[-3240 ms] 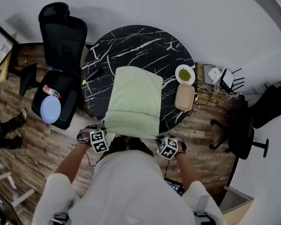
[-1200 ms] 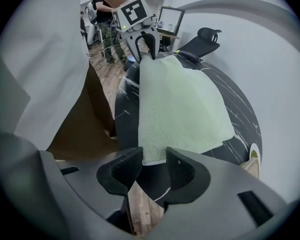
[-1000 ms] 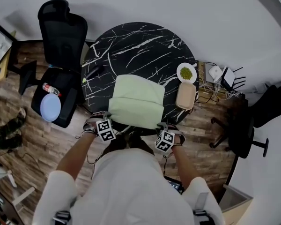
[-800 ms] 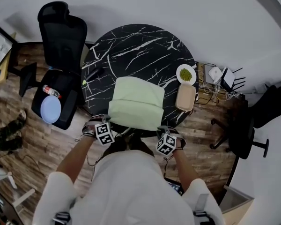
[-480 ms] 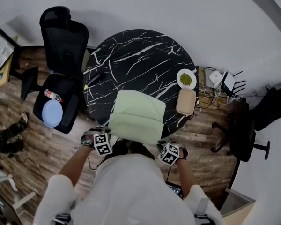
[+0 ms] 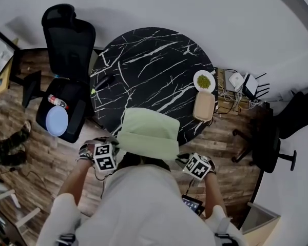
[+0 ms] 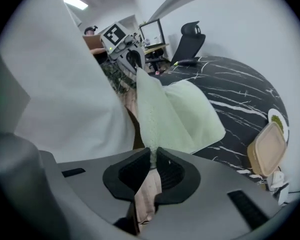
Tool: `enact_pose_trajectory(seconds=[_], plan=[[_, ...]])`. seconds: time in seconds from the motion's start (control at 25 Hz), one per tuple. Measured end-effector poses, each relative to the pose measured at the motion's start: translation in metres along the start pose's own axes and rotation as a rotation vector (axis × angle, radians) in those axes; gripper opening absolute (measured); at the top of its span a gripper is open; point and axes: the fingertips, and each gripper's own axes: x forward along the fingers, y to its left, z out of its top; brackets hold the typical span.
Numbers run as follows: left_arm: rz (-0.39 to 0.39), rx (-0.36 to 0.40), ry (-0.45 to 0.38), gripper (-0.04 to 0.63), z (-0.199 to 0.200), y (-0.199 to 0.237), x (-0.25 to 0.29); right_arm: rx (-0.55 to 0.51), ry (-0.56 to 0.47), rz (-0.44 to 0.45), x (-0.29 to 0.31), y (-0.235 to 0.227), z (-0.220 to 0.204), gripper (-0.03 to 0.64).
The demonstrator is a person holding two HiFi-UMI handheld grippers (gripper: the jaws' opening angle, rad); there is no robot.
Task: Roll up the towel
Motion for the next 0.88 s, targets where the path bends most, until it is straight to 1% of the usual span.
enact_pose_trajectory(seconds=[0.08,0.16,0.28,0.44,0.56,0.64,0.72,0.8,0.84,0.88], plan=[[0.055,-0.015,-0.021,0.051,0.009,0.024,-0.004,0.026,-0.052,-0.053,-0.010,-0.023,0.010,0.031],[0.101,-0.016,-0.027,0.051,0.018,0.049,-0.001,0.034,-0.073,-0.107,-0.014,-0.049,0.017,0.032],[0.133,-0.013,-0.004,0.052,0.028,0.084,0.013,0.032,-0.054,-0.183,-0.011,-0.089,0.024,0.034],[0.150,-0.017,0.056,0.054,0.033,0.124,0.036,0.044,-0.015,-0.262,0.001,-0.135,0.032,0.035],[0.167,-0.051,0.079,0.060,0.033,0.145,0.054,0.099,0.004,-0.305,0.014,-0.166,0.035,0.038],[0.195,-0.095,0.080,0.094,0.031,0.157,0.064,0.141,0.003,-0.369,0.019,-0.186,0.035,0.063],[0.248,-0.143,0.055,0.152,0.032,0.165,0.065,0.156,0.003,-0.471,0.017,-0.201,0.032,0.084],[0.309,-0.180,0.003,0.160,0.036,0.170,0.058,0.151,0.000,-0.556,0.009,-0.207,0.029,0.083],[0.333,-0.195,-0.024,0.181,0.038,0.172,0.054,0.141,-0.006,-0.587,0.005,-0.206,0.028,0.080],[0.352,-0.210,-0.048,0.186,0.038,0.171,0.051,0.130,-0.017,-0.607,0.002,-0.203,0.029,0.063]])
